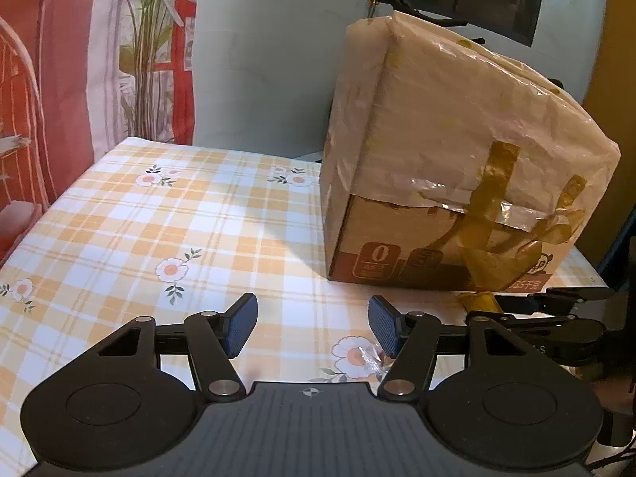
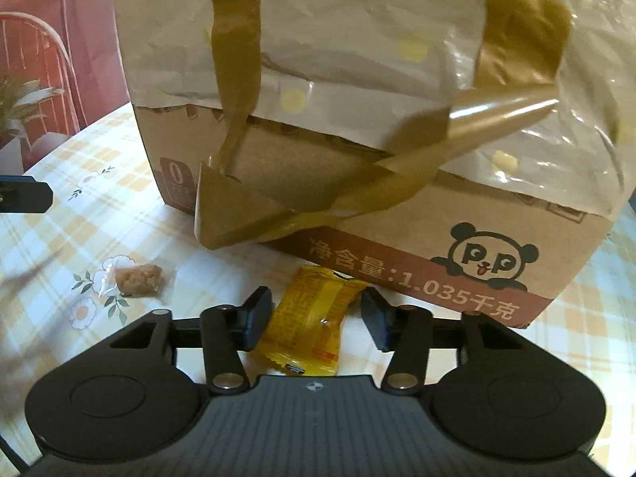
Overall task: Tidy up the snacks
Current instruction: 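Move both open tools back down to the last snacks, then grasp the small clear packet with the left tool while the right grasps the yellow packet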
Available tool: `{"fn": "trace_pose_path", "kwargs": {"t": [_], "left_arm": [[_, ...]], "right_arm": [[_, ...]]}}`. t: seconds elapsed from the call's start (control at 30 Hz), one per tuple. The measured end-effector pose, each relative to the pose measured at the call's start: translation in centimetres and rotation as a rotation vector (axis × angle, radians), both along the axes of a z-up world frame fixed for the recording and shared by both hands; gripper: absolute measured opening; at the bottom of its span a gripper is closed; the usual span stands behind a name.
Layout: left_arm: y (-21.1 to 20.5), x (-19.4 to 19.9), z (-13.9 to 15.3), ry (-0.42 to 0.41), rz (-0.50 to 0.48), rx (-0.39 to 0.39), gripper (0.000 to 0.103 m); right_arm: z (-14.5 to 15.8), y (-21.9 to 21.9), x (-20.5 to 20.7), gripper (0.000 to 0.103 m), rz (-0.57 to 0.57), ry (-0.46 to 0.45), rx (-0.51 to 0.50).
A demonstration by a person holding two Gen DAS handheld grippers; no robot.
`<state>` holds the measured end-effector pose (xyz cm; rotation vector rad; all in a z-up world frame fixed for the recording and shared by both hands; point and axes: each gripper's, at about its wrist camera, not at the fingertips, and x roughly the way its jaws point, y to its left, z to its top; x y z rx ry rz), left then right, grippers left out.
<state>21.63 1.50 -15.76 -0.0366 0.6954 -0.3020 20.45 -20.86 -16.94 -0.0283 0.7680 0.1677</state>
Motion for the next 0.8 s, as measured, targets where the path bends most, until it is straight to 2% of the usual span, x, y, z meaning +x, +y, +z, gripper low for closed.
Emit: {"fn": "trace_pose_path", "kwargs": {"t": [0.1, 0.23, 0.5, 0.63, 0.77, 0.8], "left_arm": [[-0.3, 0.2, -0.2, 0.010, -0.011, 0.007, 0.065], [-1.5, 0.3, -1.0, 0.037, -0.071, 0.031, 0.065], [-5.0, 1.0, -2.9, 0.067, -0.209, 0.138, 0.065], [-6.0, 1.8, -3.5, 0.087, -0.233, 0.134, 0.062], [-6.7, 2.4, -4.6, 0.136, -0.205, 0.119, 0.054], [-6.9, 2.2, -4.7, 0.119, -0.199, 0.123, 0.054]], "right_arm": [[0.1, -1.0, -0.9, 0.037, 0.010, -0.011, 0.022], [0.1, -2.5, -3.3, 0.036, 0.014, -0.039, 0.070], [0.0, -5.8, -5.3, 0.036, -0.107, -0.082, 0.183], [0.0, -5.7, -5.3, 0.036, -0.088, -0.086, 0.176], [-0.1, -5.1, -5.4, 0.036, -0.067, -0.091, 0.160], [-0.3, -4.8, -5.2, 0.036, -0.065, -0.092, 0.163]]}}
